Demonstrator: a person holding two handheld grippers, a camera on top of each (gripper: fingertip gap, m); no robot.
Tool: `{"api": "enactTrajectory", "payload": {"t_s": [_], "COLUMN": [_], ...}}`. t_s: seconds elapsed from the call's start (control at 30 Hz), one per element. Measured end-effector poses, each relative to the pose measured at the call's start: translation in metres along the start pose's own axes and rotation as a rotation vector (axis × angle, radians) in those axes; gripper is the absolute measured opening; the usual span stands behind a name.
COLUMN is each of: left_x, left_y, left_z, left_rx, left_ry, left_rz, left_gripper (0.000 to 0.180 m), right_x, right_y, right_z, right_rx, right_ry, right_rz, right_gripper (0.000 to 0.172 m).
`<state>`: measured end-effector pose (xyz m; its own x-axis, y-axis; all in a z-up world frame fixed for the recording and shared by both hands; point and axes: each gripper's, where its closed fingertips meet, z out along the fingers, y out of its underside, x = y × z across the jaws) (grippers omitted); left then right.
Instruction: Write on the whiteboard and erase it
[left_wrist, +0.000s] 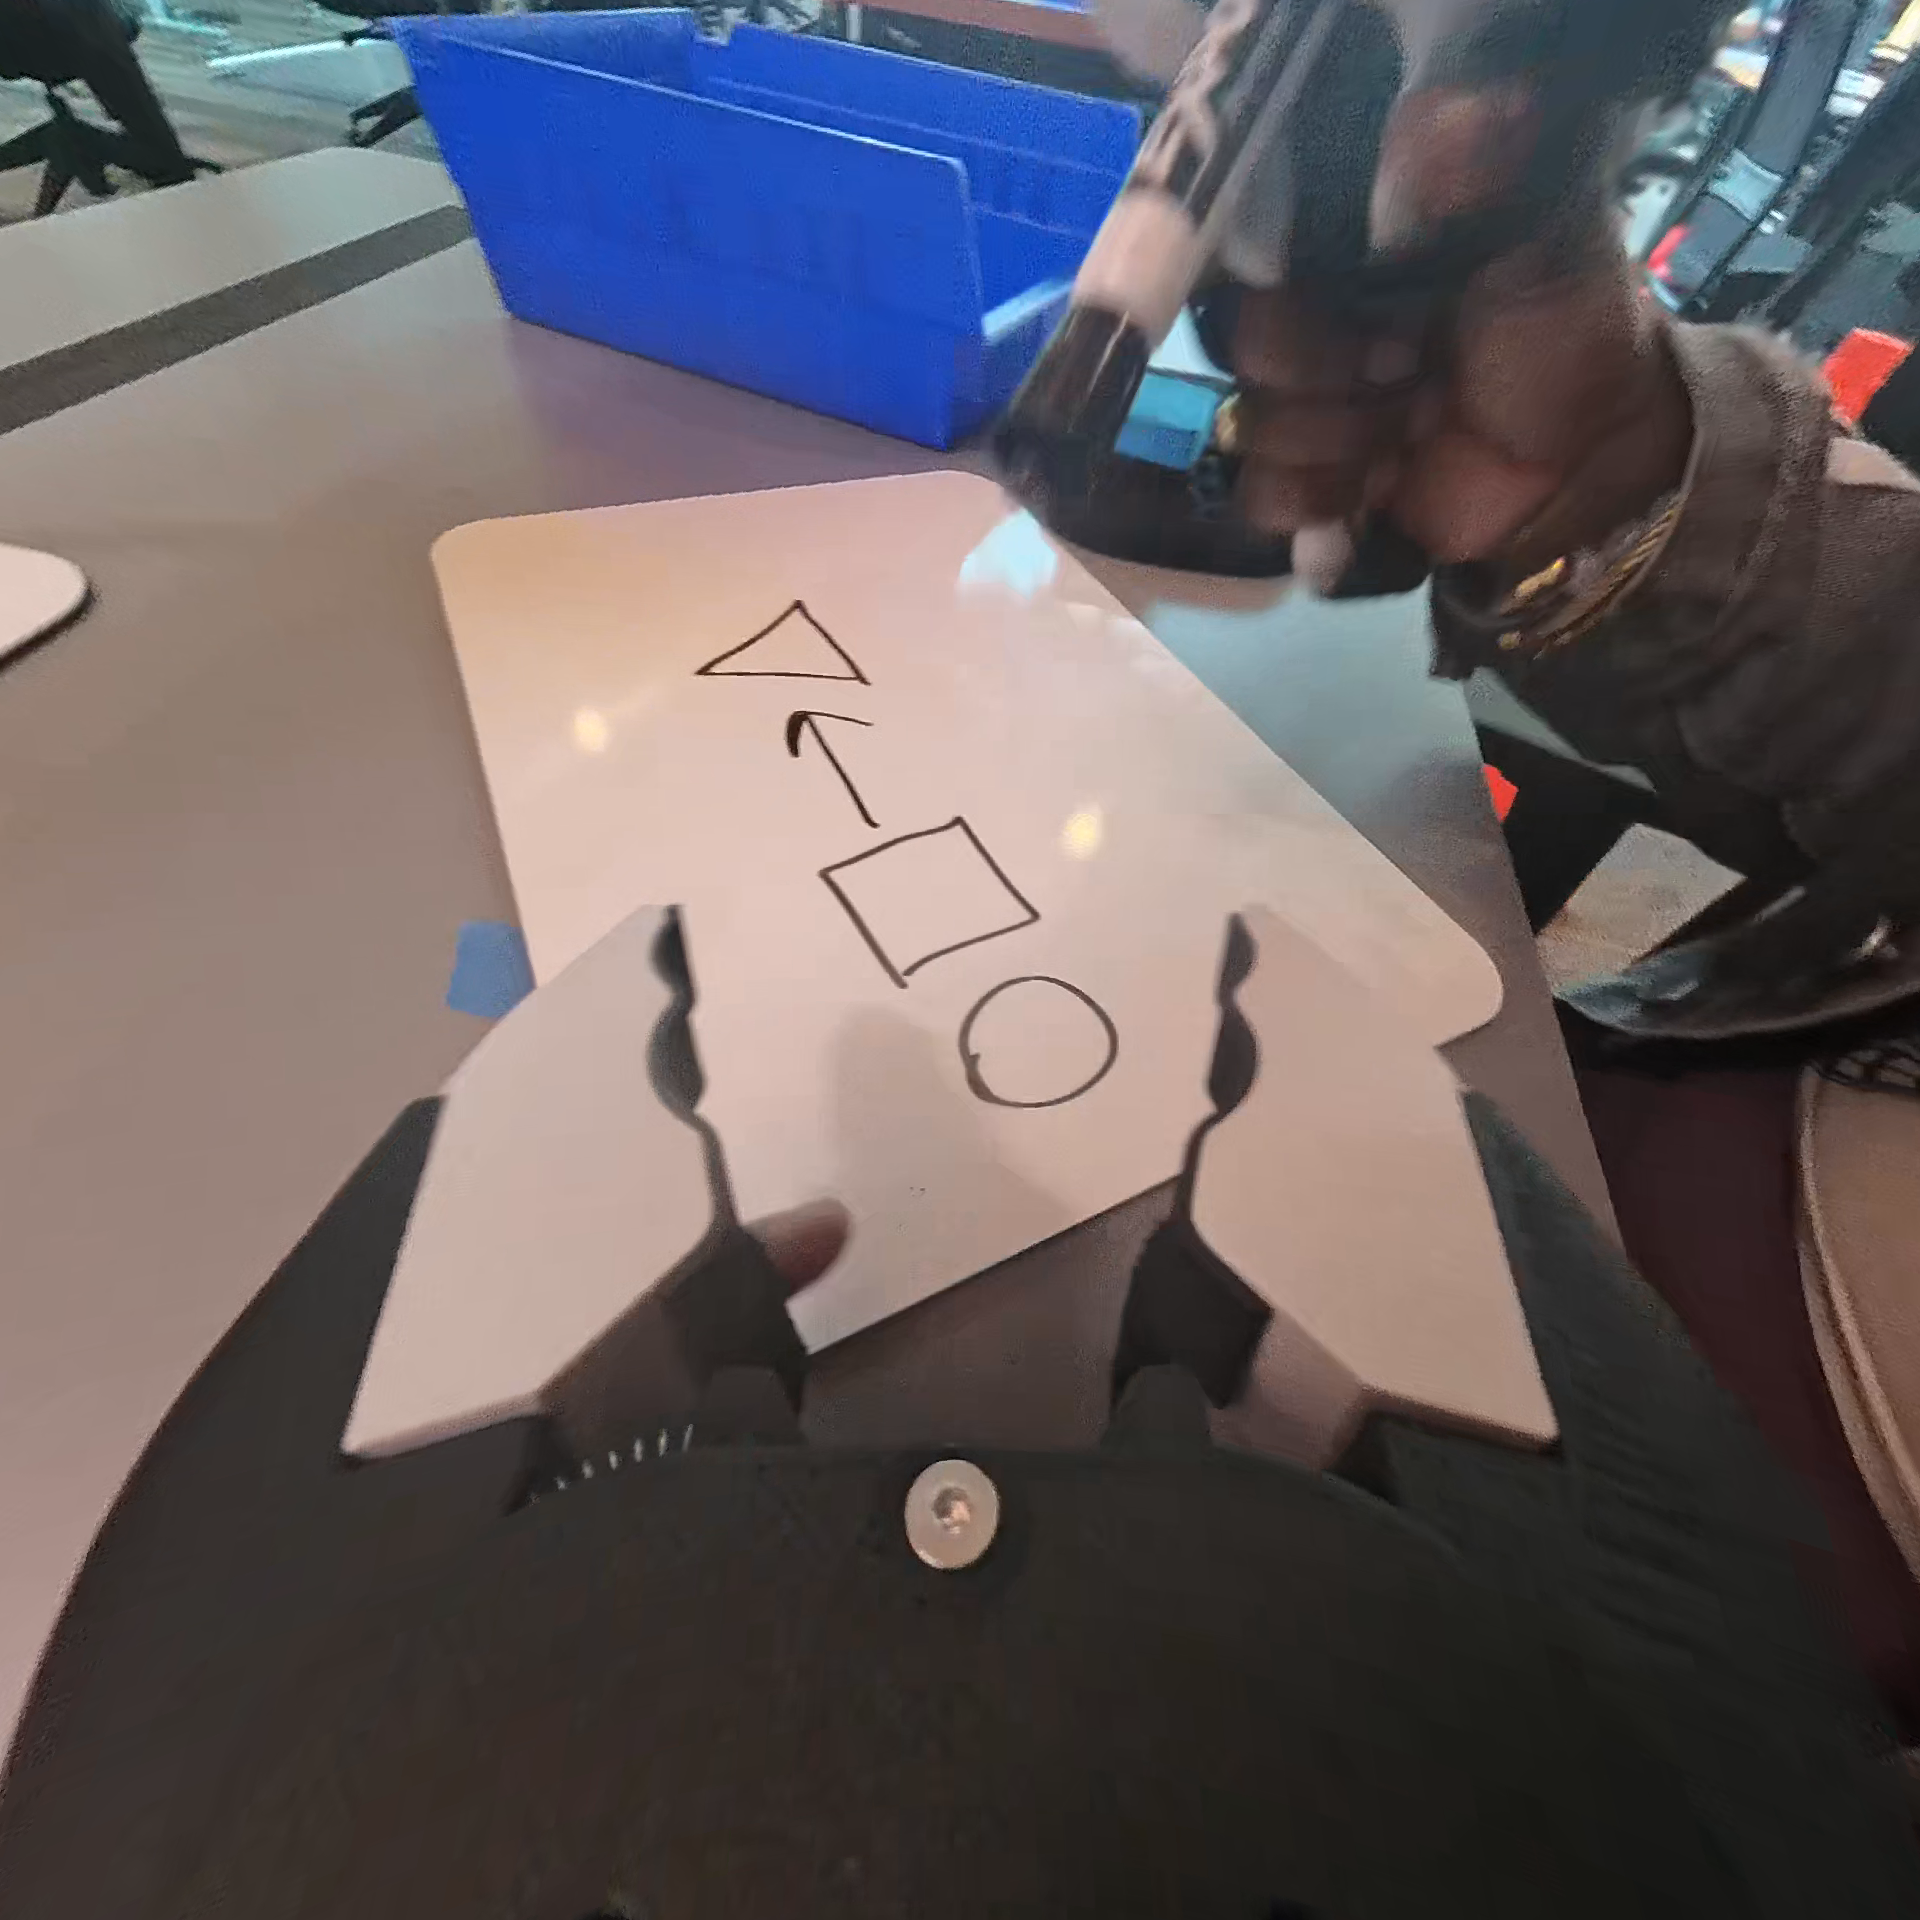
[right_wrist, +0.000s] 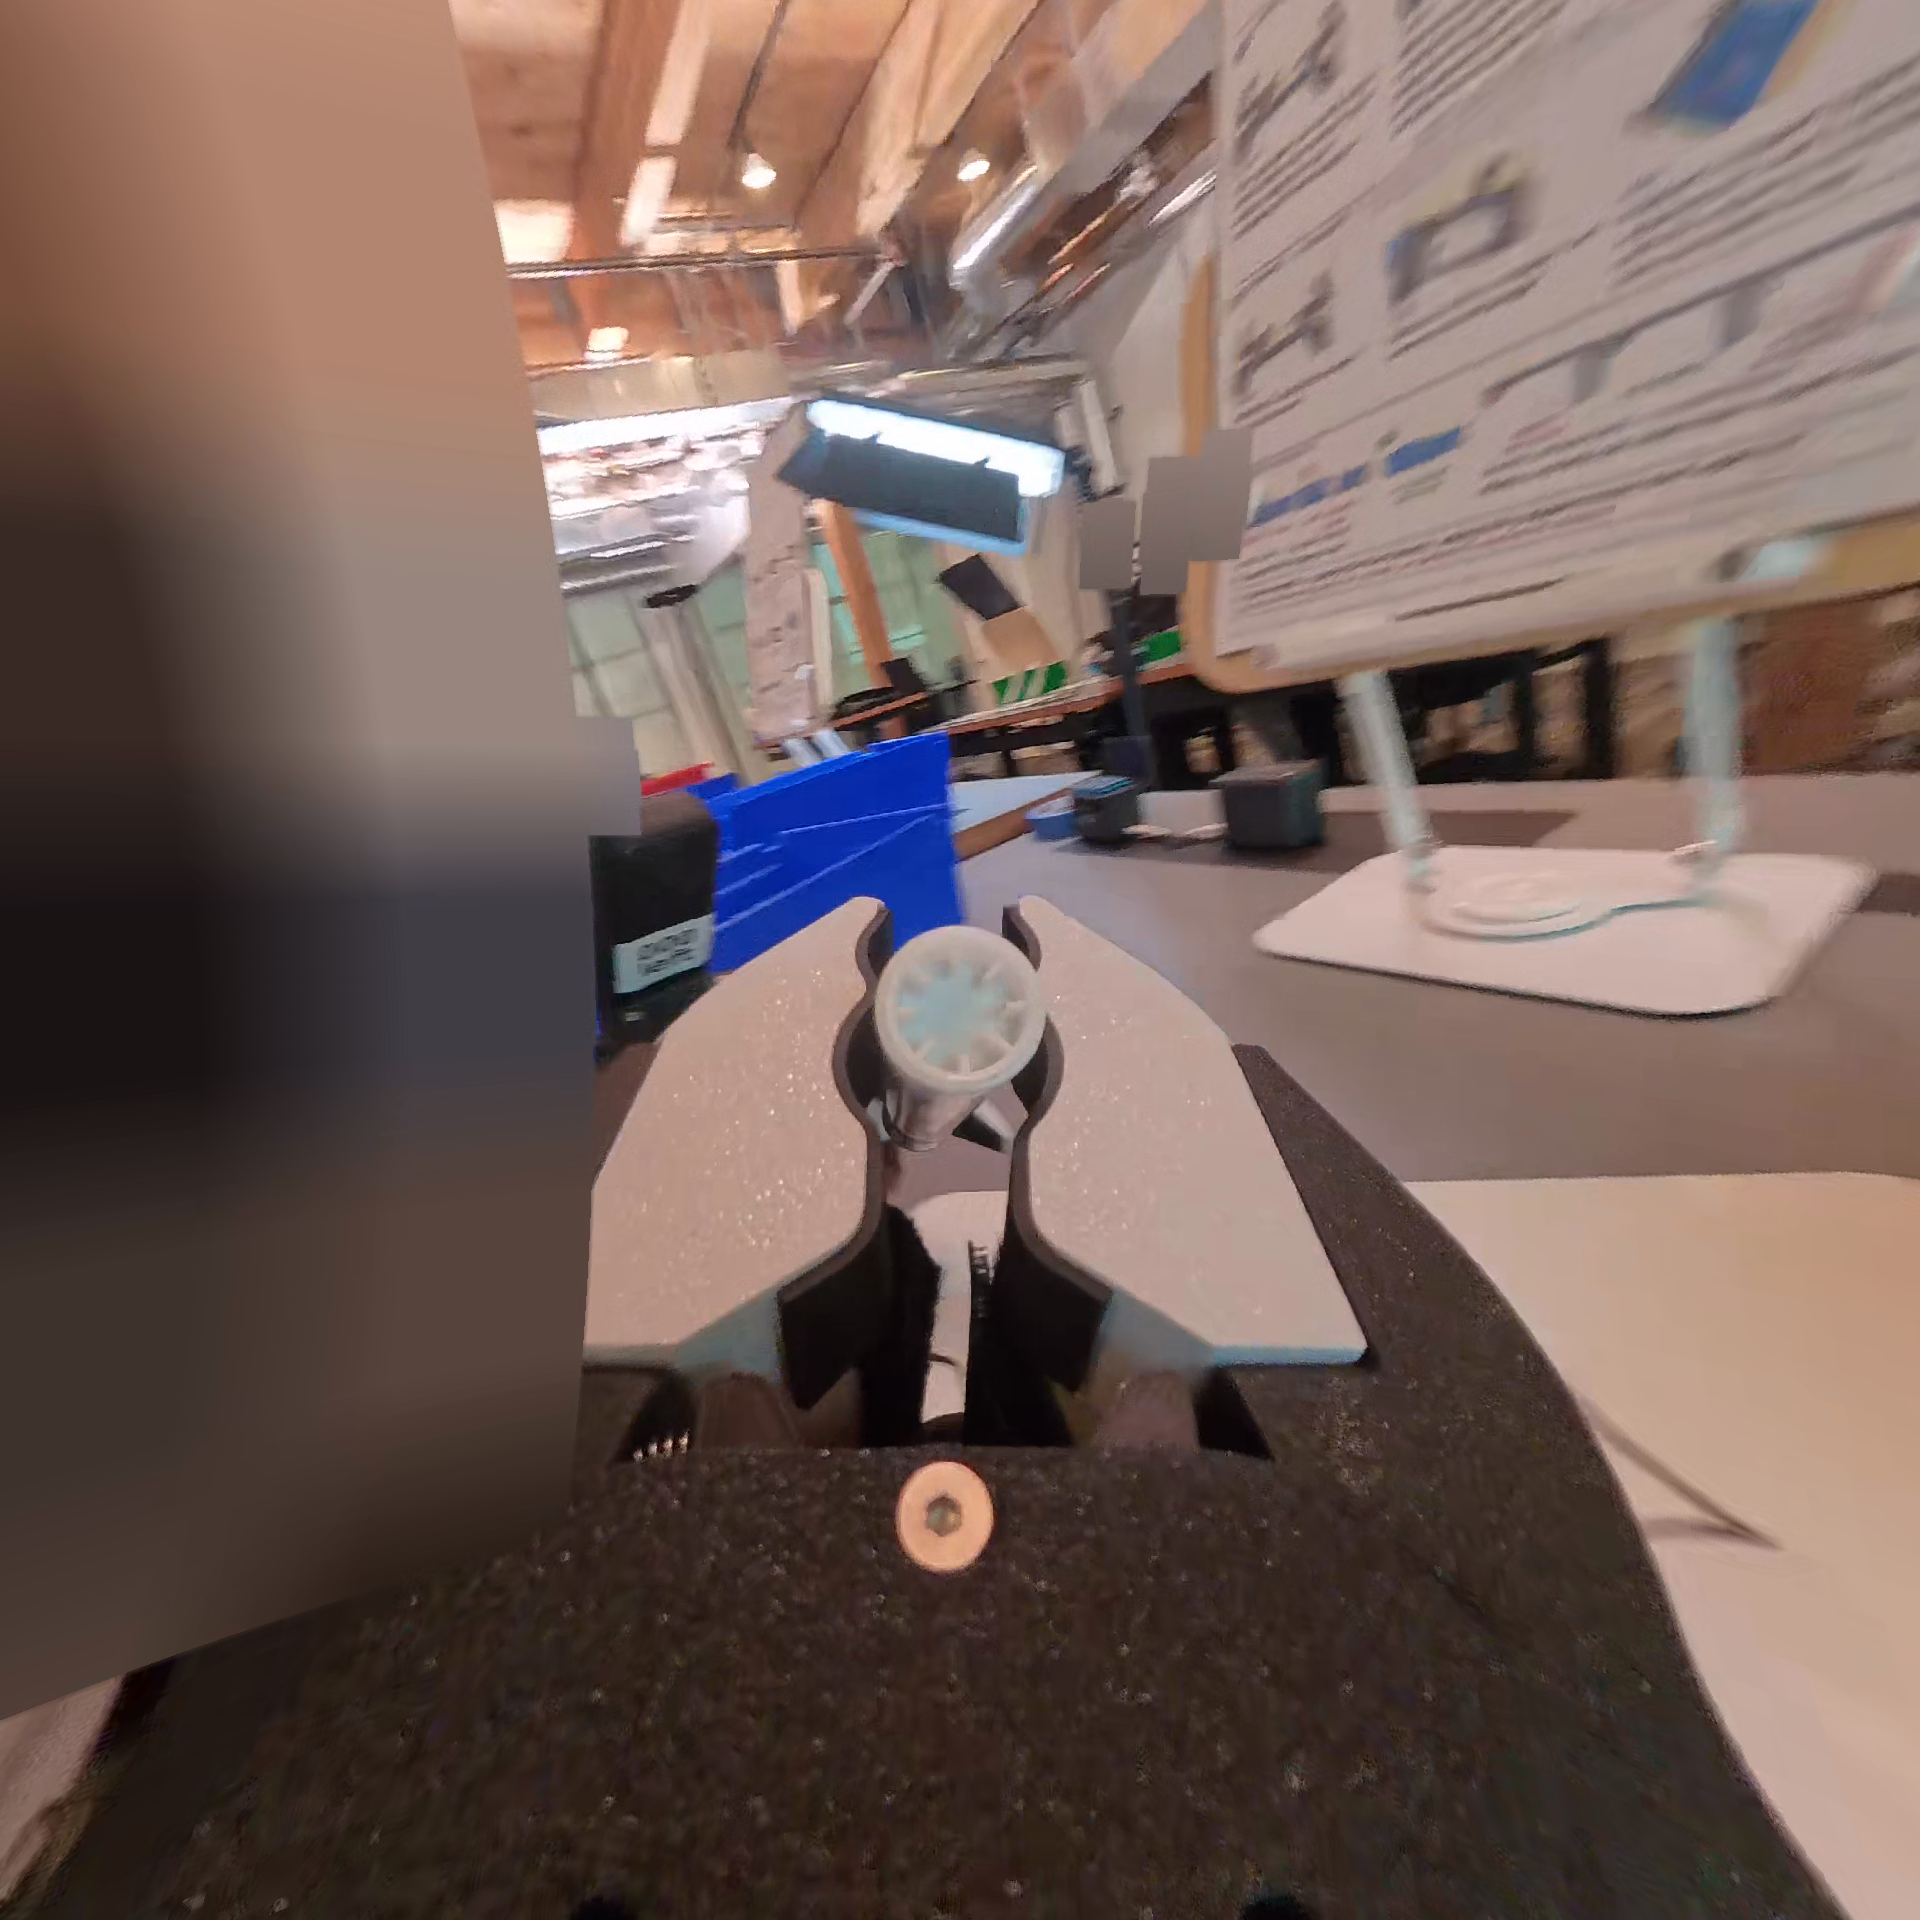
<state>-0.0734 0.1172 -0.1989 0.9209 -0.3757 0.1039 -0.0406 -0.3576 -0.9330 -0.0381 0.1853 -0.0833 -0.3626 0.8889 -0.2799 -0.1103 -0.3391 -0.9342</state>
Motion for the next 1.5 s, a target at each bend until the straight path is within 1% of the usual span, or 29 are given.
{"api": "enactTrajectory", "payload": {"t_s": [0.03,0.1,0.2,0.27,0.3,0.37,0.43,0.5,0.6,0.7,0.8,0.83,0.9,0.93,1.03,1.13,1.2,1.27,1.3,1.33,1.4,1.43,1.5], "left_x": [-0.003,-0.009,-0.014,-0.017,-0.019,-0.019,-0.019,-0.017,-0.013,-0.011,-0.012,-0.012,-0.012,-0.011,-0.010,-0.009,-0.008,-0.009,-0.011,-0.016,-0.030,-0.034,-0.034], "left_y": [0.000,-0.002,-0.014,-0.024,-0.028,-0.034,-0.038,-0.038,-0.035,-0.034,-0.034,-0.034,-0.033,-0.033,-0.031,-0.031,-0.030,-0.030,-0.030,-0.028,-0.025,-0.024,-0.021], "left_z": [0.000,-0.001,-0.005,-0.009,-0.011,-0.015,-0.017,-0.017,-0.014,-0.015,-0.016,-0.016,-0.016,-0.016,-0.015,-0.015,-0.014,-0.014,-0.014,-0.015,-0.018,-0.020,-0.022], "left_rx": [0.000,0.018,0.114,0.192,0.225,0.277,0.308,0.313,0.285,0.282,0.283,0.282,0.276,0.273,0.262,0.257,0.253,0.248,0.242,0.229,0.203,0.197,0.177], "left_ry": [-0.015,-0.041,-0.065,-0.082,-0.089,-0.098,-0.112,-0.110,-0.082,-0.066,-0.061,-0.061,-0.054,-0.052,-0.050,-0.039,-0.031,-0.038,-0.057,-0.095,-0.177,-0.196,-0.168], "left_rz": [-0.019,-0.041,-0.053,-0.050,-0.039,0.001,0.052,0.088,0.099,0.098,0.081,0.076,0.071,0.072,0.076,0.066,0.058,0.058,0.058,0.059,0.056,0.040,-0.021], "left_gripper": [0.106,0.115,0.121,0.126,0.127,0.127,0.127,0.127,0.123,0.118,0.114,0.113,0.111,0.110,0.107,0.106,0.106,0.104,0.100,0.091,0.070,0.056,0.033], "right_x": [0.012,0.040,0.093,0.130,0.151,0.193,0.229,0.258,0.296,0.318,0.332,0.335,0.344,0.346,0.345,0.328,0.306,0.271,0.249,0.226,0.183,0.168,0.148], "right_y": [-0.013,-0.043,-0.097,-0.126,-0.132,-0.123,-0.099,-0.075,-0.047,-0.025,-0.010,-0.007,-0.006,-0.008,-0.022,-0.044,-0.060,-0.075,-0.079,-0.078,-0.067,-0.058,-0.037], "right_z": [-0.014,-0.047,-0.105,-0.140,-0.154,-0.174,-0.192,-0.207,-0.225,-0.236,-0.236,-0.236,-0.230,-0.226,-0.219,-0.211,-0.199,-0.180,-0.172,-0.167,-0.168,-0.174,-0.185], "right_rx": [0.009,0.018,0.008,-0.043,-0.103,-0.324,-0.595,-0.834,-1.086,-1.255,-1.330,-1.340,-1.304,-1.268,-1.157,-1.007,-0.887,-0.766,-0.728,-0.724,-0.807,-0.875,-1.017], "right_ry": [0.062,0.209,0.503,0.673,0.735,0.810,0.854,0.879,0.905,0.929,0.940,0.945,0.959,0.968,0.997,0.990,0.918,0.753,0.658,0.556,0.385,0.337,0.287], "right_rz": [-0.044,-0.139,-0.334,-0.435,-0.447,-0.384,-0.270,-0.171,-0.065,0.004,0.035,0.029,-0.010,-0.025,-0.075,-0.099,-0.113,-0.148,-0.152,-0.143,-0.147,-0.168,-0.193], "right_gripper": [0.020,0.021,0.021,0.021,0.020,0.021,0.021,0.021,0.022,0.022,0.022,0.022,0.022,0.023,0.037,0.051,0.065,0.079,0.088,0.094,0.097,0.098,0.103]}}
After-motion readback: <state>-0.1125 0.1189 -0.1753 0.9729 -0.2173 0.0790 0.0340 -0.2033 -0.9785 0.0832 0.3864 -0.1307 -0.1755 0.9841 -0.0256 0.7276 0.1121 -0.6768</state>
